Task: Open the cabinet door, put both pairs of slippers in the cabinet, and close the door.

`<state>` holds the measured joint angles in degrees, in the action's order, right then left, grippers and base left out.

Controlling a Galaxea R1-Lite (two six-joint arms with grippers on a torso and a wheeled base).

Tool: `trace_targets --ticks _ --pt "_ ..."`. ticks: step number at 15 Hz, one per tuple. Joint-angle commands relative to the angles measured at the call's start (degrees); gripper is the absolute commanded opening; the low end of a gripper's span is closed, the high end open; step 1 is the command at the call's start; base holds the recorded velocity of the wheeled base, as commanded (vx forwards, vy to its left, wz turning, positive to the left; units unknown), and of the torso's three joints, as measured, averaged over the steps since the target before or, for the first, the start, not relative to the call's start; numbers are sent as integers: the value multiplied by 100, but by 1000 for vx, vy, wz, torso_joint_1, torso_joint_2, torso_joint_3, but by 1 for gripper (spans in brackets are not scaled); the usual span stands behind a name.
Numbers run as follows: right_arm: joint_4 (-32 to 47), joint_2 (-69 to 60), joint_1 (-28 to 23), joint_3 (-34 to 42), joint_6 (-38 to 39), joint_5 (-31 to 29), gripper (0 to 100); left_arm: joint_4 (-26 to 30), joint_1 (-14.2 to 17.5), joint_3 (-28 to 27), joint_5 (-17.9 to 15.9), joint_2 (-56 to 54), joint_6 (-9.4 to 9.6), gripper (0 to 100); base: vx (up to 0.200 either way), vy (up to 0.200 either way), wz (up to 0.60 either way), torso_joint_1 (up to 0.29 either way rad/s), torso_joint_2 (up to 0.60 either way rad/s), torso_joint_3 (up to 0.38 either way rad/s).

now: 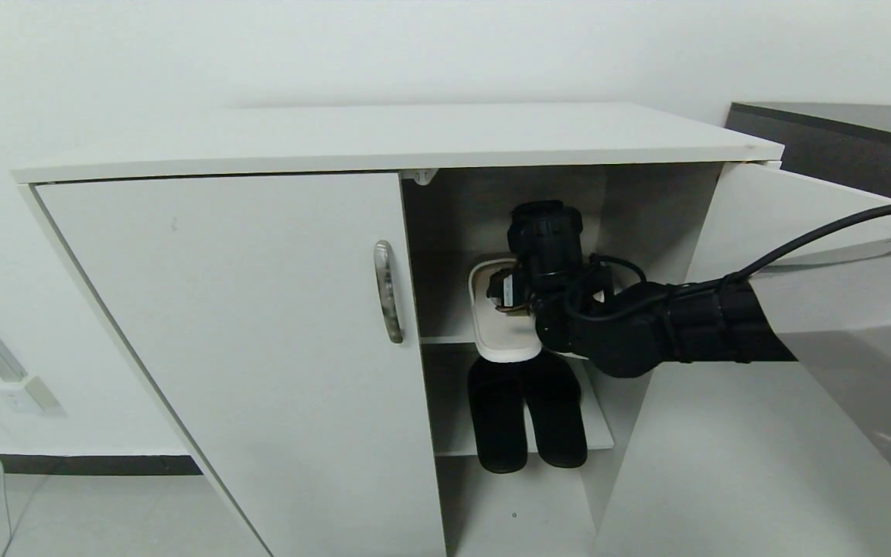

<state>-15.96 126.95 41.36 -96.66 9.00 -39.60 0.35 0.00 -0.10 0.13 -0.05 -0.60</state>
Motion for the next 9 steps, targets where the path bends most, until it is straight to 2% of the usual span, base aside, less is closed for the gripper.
trace_targets --ticks 1,6,9 --pt "-21 -505 118 455 23 -22 100 0 0 1 4 5 -2 0 0 0 0 0 0 0" --pt "-681 -1375 566 1905 32 -48 100 0 0 1 4 5 -2 0 0 0 0 0 0 0" --pt "-1199 -1981 1014 3092 41 -48 100 0 0 1 -5 5 16 0 0 0 0 0 0 0"
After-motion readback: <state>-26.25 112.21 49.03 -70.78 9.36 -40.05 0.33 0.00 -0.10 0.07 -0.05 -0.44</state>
